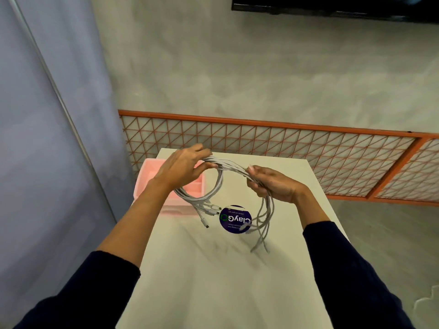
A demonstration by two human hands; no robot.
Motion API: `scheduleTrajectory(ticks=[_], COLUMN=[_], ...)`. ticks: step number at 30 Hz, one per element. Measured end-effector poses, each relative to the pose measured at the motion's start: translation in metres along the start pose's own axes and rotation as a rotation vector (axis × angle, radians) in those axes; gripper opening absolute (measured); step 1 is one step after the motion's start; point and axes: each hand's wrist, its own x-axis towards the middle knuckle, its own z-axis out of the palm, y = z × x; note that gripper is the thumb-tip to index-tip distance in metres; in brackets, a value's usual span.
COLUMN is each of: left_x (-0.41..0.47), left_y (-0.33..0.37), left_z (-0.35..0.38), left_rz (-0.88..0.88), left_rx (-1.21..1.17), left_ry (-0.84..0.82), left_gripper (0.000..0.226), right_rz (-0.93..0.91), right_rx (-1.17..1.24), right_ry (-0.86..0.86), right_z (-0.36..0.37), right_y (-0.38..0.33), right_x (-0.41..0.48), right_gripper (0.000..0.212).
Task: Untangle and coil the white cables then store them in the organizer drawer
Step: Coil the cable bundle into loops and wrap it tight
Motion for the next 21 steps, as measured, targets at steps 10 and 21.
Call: scheduleTrajectory(ticks=[10, 21], left_x=[-0.007, -0.018], left_y=[-0.006, 0.005], left_z=[0.009, 0.022], left_rz=[-0.081, -0.081], left_rx=[-0.042, 0.156], left_ry=[-0.084, 0.079], left_gripper=[0.033, 0.071], right_rz=[0.067, 0.275], right_rx=[-0.268, -0.302], right_ry=[0.462, 0.265], right_z=[0.008, -0.004], right_y=[0.002, -0.032], right_x=[0.005, -0.001], right_gripper=[0.043, 0.046])
